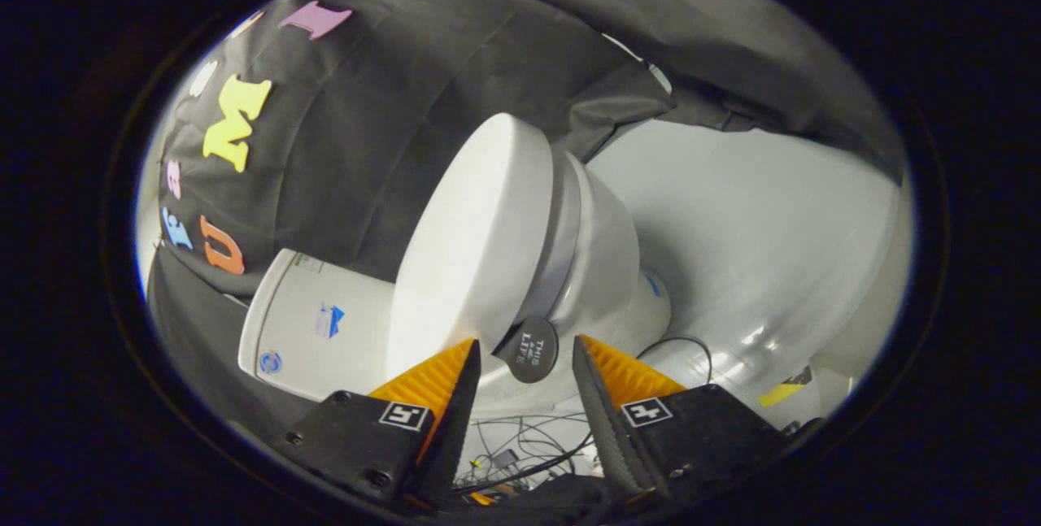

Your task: Open the toilet lid.

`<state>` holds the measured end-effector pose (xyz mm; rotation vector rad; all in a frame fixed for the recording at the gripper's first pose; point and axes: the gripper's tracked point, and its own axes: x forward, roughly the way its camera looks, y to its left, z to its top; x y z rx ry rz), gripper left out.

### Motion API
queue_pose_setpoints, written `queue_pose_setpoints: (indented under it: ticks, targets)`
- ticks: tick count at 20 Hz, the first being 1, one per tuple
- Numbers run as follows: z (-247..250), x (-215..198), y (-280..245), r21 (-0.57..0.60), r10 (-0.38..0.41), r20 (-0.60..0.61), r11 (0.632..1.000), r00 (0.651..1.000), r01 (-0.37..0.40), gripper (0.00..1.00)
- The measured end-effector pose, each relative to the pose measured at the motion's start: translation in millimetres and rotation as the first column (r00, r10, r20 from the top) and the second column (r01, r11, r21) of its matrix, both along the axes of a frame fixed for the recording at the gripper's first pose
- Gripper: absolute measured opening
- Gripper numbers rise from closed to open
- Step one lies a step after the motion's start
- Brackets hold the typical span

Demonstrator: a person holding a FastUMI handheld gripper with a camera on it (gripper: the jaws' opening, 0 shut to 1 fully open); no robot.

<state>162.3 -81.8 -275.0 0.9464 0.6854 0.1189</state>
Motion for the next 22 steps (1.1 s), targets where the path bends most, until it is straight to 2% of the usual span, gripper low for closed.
queue_pose_setpoints:
  ticks: [3,7,9,12,15,22]
  targets:
    - [-1.6,1.8,8.1,0.083,0.01,-0.017,0.997,1.0,-0.009,0.58]
    - [-6.3,7.0,3.0,0.071,0.009,-0.021,0.997,1.0,-0.007,0.34]
    - [-8.1,7.6,1.7,0.114,-0.009,-0.03,0.993,1.0,0.012,0.3]
    - [-5.8,9.3,1.0,0.241,-0.051,-0.029,0.969,0.998,0.057,0.22]
    - [-3.6,12.6,3.7,0.33,-0.078,-0.036,0.94,0.996,0.086,0.09]
    - [-1.1,9.5,1.9,0.32,-0.077,-0.062,0.943,0.995,0.093,0.07]
